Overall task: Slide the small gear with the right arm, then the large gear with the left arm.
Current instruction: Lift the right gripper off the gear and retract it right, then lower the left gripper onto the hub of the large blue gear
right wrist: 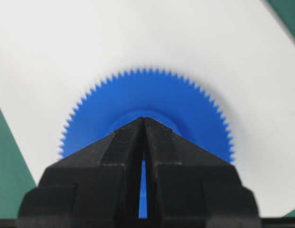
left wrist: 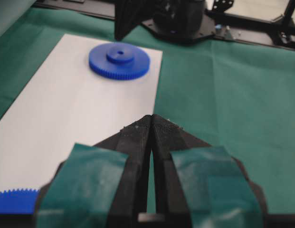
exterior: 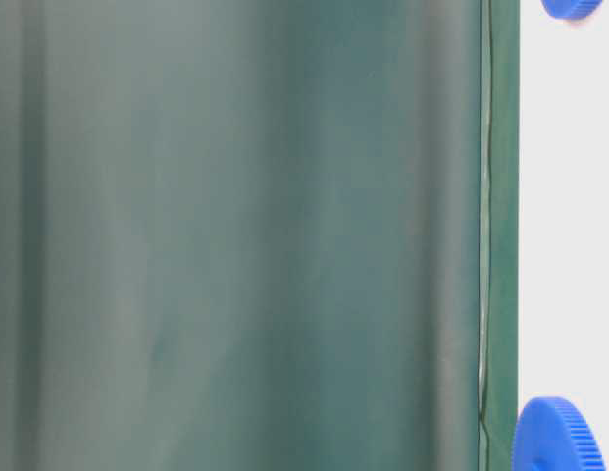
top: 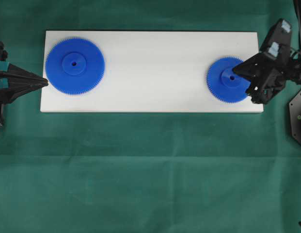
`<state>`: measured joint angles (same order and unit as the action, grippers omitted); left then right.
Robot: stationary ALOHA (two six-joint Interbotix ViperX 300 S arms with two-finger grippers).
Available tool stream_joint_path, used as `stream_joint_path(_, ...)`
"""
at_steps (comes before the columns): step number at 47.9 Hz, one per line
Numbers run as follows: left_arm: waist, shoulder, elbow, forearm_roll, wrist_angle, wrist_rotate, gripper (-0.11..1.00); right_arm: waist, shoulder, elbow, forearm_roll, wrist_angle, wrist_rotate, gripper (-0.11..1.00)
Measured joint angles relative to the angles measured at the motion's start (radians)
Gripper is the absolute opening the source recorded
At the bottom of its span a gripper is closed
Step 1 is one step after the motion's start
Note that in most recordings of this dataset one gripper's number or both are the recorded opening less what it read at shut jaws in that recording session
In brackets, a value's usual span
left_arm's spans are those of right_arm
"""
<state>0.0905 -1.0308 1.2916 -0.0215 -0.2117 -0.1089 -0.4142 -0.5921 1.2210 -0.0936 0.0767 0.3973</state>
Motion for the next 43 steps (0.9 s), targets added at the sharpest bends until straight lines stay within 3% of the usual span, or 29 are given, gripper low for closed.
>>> stream_joint_path(15,0.008,0.052,-0.003,0.000,0.000,0.000,0.00,0.000,-0.224,0.000,-0.020,0.038,0.000,0.51)
stream_joint_path(25,0.031,0.103,-0.025,0.000,0.000,0.002,0.00,0.002,-0.265,0.021,-0.023,0.055,0.000,0.51)
stream_joint_path(43,0.199,0.204,-0.034,0.000,0.017,-0.002,0.00,0.002,-0.267,0.031,-0.023,0.052,0.000,0.51)
